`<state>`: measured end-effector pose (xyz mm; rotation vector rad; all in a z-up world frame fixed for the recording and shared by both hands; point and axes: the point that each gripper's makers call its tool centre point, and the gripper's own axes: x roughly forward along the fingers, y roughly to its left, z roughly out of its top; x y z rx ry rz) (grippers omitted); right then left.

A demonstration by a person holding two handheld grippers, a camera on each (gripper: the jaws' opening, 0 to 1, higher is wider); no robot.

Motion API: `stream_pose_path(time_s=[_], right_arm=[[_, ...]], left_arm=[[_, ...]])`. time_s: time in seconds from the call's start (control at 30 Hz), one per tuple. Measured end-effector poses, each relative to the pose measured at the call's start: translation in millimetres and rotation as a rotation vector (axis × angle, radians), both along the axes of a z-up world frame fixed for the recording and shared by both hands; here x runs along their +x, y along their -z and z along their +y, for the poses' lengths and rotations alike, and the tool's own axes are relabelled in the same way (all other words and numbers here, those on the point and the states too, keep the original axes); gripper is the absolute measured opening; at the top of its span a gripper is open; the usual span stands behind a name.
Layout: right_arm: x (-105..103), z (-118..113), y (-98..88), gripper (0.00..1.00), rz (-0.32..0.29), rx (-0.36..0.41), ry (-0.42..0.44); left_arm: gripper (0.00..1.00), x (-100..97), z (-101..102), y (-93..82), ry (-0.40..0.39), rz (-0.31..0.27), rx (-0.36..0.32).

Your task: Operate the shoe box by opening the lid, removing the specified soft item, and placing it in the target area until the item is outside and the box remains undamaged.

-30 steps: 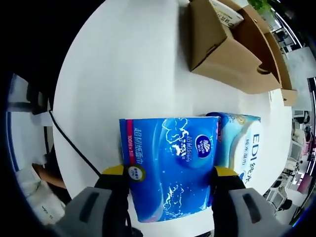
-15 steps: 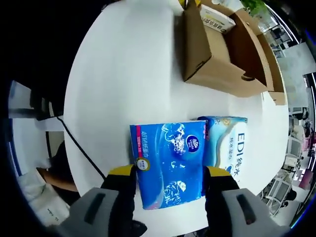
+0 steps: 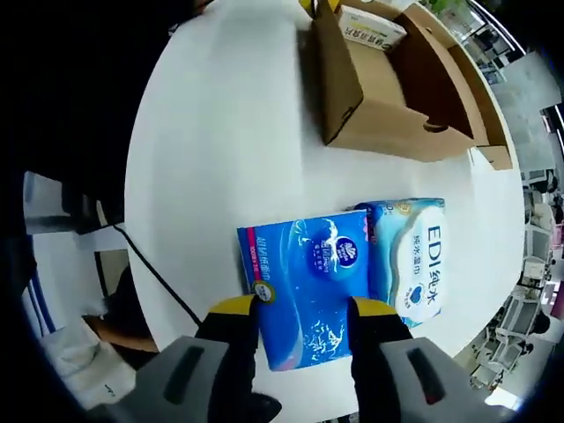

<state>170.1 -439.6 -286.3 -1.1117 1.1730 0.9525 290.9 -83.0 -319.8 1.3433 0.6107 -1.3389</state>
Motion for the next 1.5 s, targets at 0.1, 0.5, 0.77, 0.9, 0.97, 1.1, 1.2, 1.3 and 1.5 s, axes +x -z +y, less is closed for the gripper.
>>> stream_pose_path(time_s=[0.1, 0.5, 0.77, 0.9, 0.97, 1.1, 1.2, 1.3, 1.5], right_arm=[[9, 4, -3.8, 0.36, -0.029, 0.021, 0.012], [6, 2, 9.6, 0.25, 0.036, -0.017, 0.058], [7, -2, 10.6, 0.25, 0.048, 0.002, 0.081], [4, -1, 9.3, 0.25, 0.029, 0.036, 0.091], [6, -3, 8.7, 0.25, 0.009, 0.05, 0.086], [1, -1, 6.4, 0.21, -0.028, 0.083, 0.086], [1, -5, 4.9, 0.19, -0.058, 0.117, 0.041], [8, -4, -1.0, 0.24, -0.104, 0.138, 0.004], [48, 35, -34.1, 0.3, -0.267, 0.182, -0.095]], left_arm=[[0.14, 1.0, 1, 0.1, 0.0, 0.0, -0.001], [0.14, 1.7, 0, 0.1, 0.002, -0.001, 0.0], [0.14, 0.7, 0, 0.0, 0.006, -0.003, -0.001], [0.14, 0.4, 0, 0.0, 0.004, -0.004, -0.001], [0.14, 0.2, 0, 0.0, 0.003, -0.003, -0.002], [0.14, 0.0, 0, 0.1, 0.003, -0.003, -0.003], [0.14, -0.3, 0, 0.2, 0.004, -0.003, -0.003], [0.14, -0.6, 0, 0.2, 0.005, -0.003, -0.004], [0.14, -0.9, 0, -0.4, 0.009, 0.002, -0.011]])
